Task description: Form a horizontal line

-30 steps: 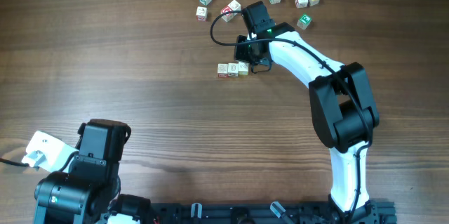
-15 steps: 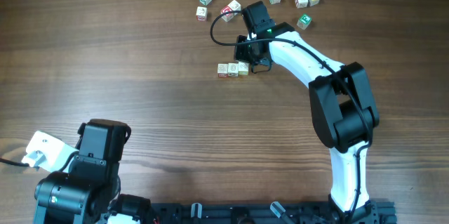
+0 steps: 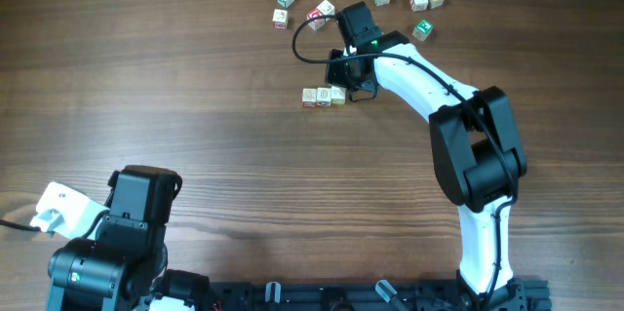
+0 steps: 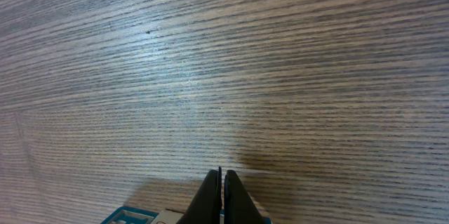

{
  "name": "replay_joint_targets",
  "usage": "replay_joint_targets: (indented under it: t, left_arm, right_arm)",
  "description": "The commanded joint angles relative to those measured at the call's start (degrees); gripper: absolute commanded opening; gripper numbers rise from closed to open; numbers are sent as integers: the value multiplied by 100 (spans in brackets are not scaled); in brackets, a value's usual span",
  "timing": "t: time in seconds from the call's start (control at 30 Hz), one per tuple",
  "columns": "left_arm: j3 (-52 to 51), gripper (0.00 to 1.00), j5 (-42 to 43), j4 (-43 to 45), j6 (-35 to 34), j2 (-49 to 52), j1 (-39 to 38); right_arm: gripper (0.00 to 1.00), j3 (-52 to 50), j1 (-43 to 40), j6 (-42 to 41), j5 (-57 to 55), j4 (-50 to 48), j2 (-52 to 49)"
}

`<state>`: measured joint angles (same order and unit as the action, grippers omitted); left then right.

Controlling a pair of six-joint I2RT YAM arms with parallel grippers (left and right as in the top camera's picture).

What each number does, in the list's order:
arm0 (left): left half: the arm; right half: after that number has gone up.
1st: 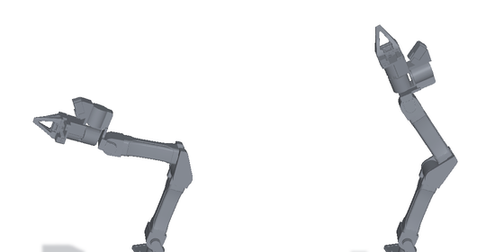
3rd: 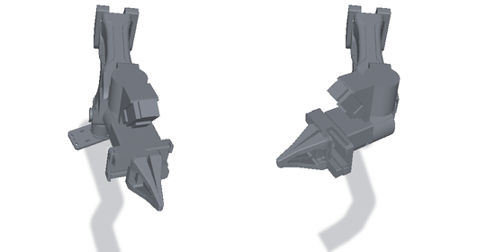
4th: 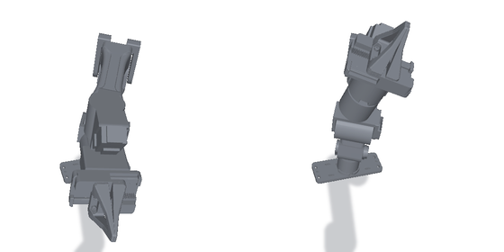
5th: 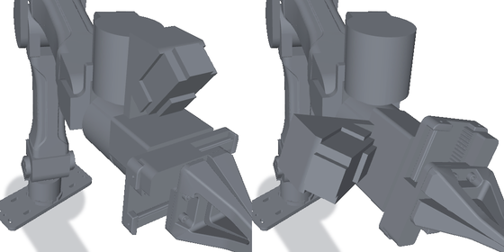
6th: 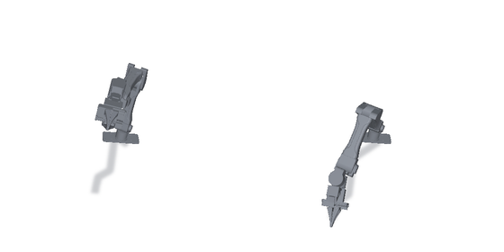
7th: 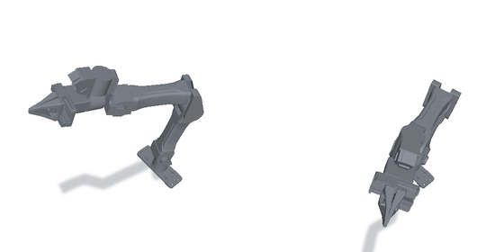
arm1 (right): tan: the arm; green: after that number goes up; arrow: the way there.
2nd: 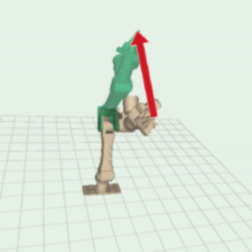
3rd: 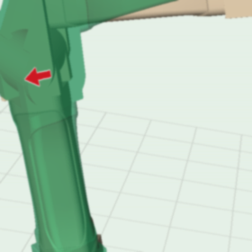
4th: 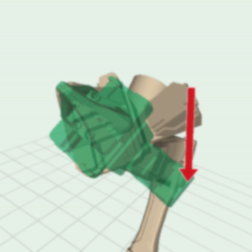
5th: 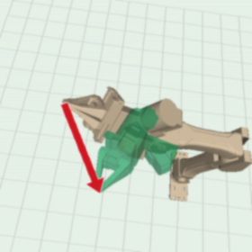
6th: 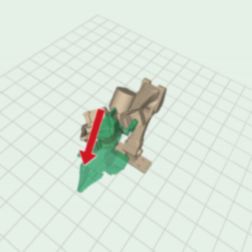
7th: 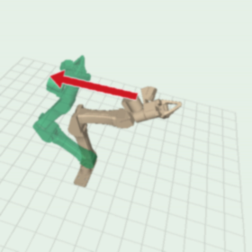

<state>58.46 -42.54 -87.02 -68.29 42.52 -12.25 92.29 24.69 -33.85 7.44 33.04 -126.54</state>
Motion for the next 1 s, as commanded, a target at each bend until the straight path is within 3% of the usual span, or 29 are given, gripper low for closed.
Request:
replay_joint_targets:
  t: [0.0,0.77,0.97]
  left_arm:
    - [-11,100,-35,-4,-118,-20,48]
    - [-11,100,-35,-4,-118,-20,48]
    - [-11,100,-35,-4,-118,-20,48]
  right_arm:
    - [5,107,-2,-81,-11,9,2]
    - [5,109,-15,-55,-24,-20,2]
    - [5,114,-181,81,-201,-562,2]
